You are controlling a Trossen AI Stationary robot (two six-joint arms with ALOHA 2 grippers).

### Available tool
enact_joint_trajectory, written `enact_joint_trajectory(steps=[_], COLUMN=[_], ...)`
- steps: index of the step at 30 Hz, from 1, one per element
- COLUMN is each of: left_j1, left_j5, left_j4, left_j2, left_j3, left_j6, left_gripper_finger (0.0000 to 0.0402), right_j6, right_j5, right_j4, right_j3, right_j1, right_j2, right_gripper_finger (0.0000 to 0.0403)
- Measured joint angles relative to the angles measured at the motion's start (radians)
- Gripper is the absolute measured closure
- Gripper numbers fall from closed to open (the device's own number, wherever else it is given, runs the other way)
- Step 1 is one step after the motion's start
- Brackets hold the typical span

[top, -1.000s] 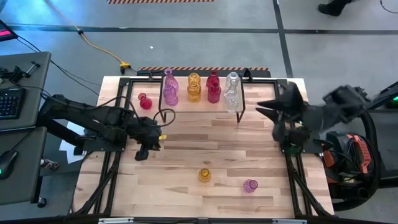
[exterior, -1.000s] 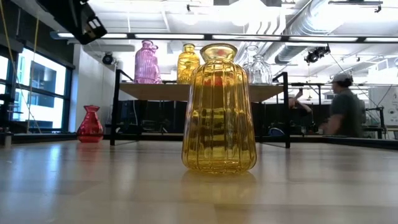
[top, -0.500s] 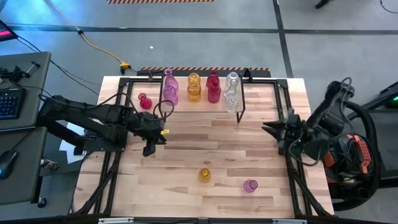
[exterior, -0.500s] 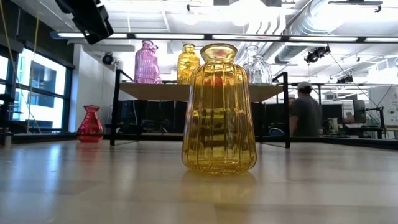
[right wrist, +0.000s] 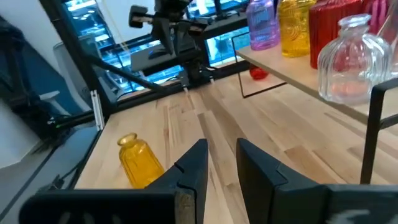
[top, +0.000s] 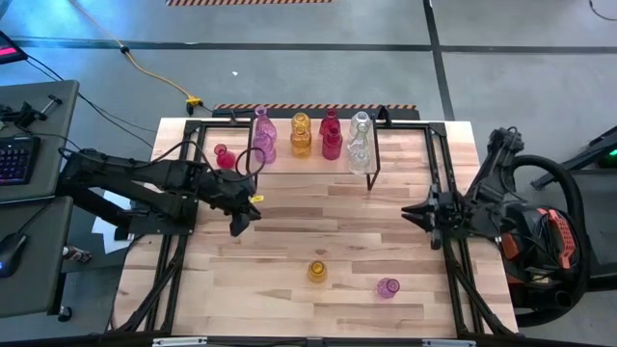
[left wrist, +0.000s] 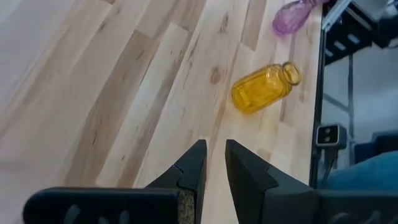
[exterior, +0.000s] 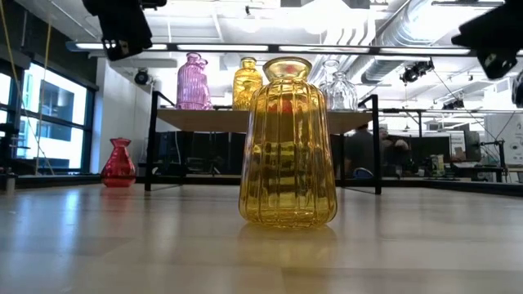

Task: Sort vases onto shelf
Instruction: Put the yellow vase on the shelf aligned with the other yellow vases

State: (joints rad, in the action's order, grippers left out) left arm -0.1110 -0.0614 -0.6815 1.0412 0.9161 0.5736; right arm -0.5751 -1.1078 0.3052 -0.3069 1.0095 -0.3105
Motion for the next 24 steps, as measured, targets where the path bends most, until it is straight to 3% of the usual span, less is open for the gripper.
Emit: enact_joint_trajectory(steps=[4, 11, 18, 24], left_j1=[0.002, 0.001, 0.001, 0.000], left_j5=[0.000, 0.000, 0.000, -0.001], left_j4=[0.000, 0.000, 0.000, 0.003], left_j2=[0.000, 0.000, 0.000, 0.000], left_j3=[0.000, 0.000, 0.000, 0.000], left_j6=[0.050, 0.099, 0.114, 0.132], left_gripper_finger=[0.0348, 0.0348, 0.0348, 0.0348], right_j6=[0.082, 0.086, 0.219, 0.209], right_j5=[0.020, 0.020, 0.064, 0.064], right_j4=[-0.058, -0.064, -0.105, -0.106], right_j3=[0.097, 0.193, 0.224, 0.224], right_j1=[0.000, 0.000, -0.001, -0.001], right_j2=[0.098, 0.208, 0.229, 0.229], right_gripper_finger=[0.0336, 0.0336, 0.0336, 0.0336])
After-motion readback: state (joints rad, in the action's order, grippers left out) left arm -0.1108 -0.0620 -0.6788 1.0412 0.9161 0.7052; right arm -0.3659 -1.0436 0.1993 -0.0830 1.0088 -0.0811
